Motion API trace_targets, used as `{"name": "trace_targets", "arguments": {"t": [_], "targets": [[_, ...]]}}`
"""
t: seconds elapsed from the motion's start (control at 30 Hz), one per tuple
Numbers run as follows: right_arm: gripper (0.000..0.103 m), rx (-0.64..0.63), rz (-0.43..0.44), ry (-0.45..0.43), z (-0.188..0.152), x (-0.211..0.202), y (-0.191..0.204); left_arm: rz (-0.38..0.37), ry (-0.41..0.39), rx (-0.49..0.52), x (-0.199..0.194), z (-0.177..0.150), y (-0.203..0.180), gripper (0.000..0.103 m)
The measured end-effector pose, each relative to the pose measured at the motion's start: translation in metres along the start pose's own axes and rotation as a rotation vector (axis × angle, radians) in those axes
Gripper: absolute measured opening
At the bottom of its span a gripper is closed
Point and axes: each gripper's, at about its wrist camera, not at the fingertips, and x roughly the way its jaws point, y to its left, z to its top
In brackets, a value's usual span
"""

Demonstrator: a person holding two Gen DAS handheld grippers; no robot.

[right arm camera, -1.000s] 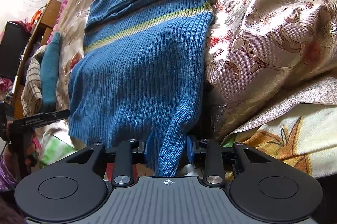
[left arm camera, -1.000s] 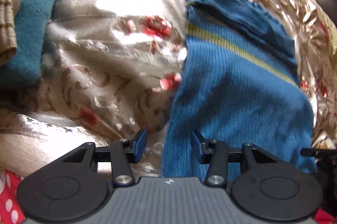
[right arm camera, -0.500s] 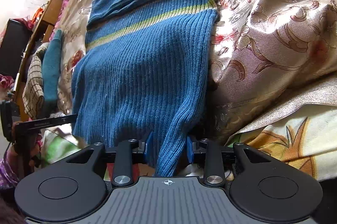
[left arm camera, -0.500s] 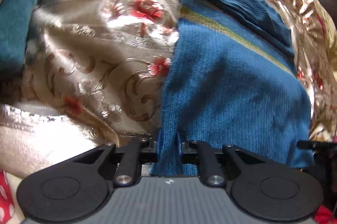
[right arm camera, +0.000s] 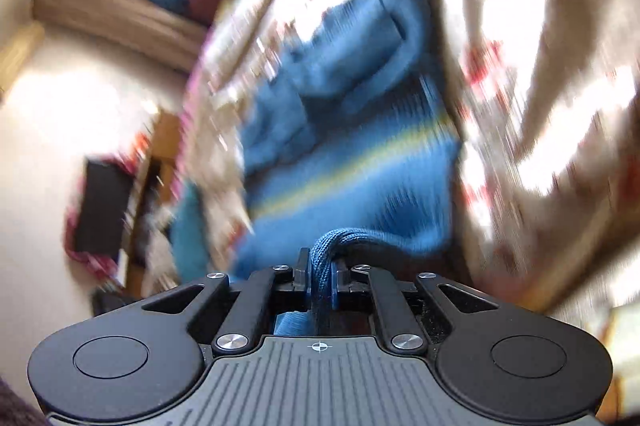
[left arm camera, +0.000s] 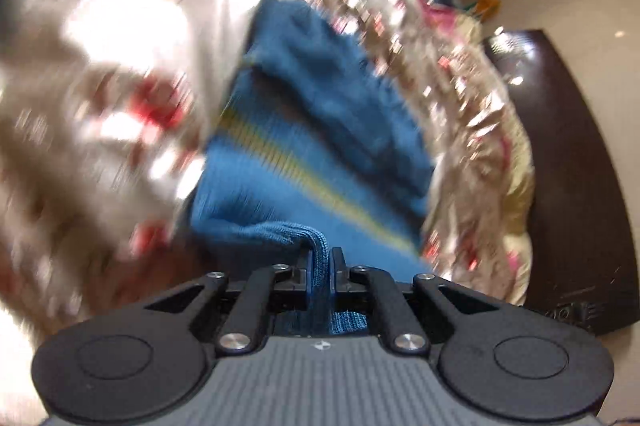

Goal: Fold small clothes
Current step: 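Grasp the hem with the left gripper while the right gripper grasps the hem, then lift the hem with both grippers and fold it over toward the collar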

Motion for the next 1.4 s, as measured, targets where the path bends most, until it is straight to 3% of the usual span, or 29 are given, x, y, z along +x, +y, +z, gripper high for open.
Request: {"name": "trace_targets", "arguments": {"t": [0.23, 0.33, 0.53, 0.63, 0.77, 1.03, 1.17, 1.4], "targets": [[0.009, -0.017, 0.056, -0.177, 0.088, 0.013, 0.016, -0.02, -0.151, 0.042, 0.02, 0.081, -0.016, 0.012], [0.009, 0.016, 0.061, -0.226, 0.125, 0.033, 0.014, -0.026, -0.181, 0.04, 0.041, 0.113, -0.016, 0.012], [0.009, 0.118, -0.034, -0.258, 0.175, 0.085, -0.015, 0.073, -0.21, 0.013, 0.084, 0.147, 0.002, 0.012], [0.013, 0.181, -0.048, -0.253, 0.182, 0.098, -0.031, 0.095, -0.231, 0.014, 0.09, 0.148, 0.008, 0.012], [0.013, 0.169, -0.082, -0.254, 0.177, 0.098, -0.034, 0.1, -0.251, 0.007, 0.084, 0.149, 0.014, 0.015], [0.025, 0.17, -0.098, -0.293, 0.171, 0.082, -0.035, 0.089, -0.307, -0.087, 0.075, 0.15, 0.02, 0.047], [0.03, 0.139, -0.103, -0.33, 0.171, 0.073, -0.028, 0.105, -0.325, -0.1, 0.069, 0.143, 0.02, 0.051], [0.03, -0.043, -0.278, -0.33, 0.156, 0.075, -0.012, 0.111, -0.33, -0.108, 0.055, 0.114, 0.024, 0.052]]}}
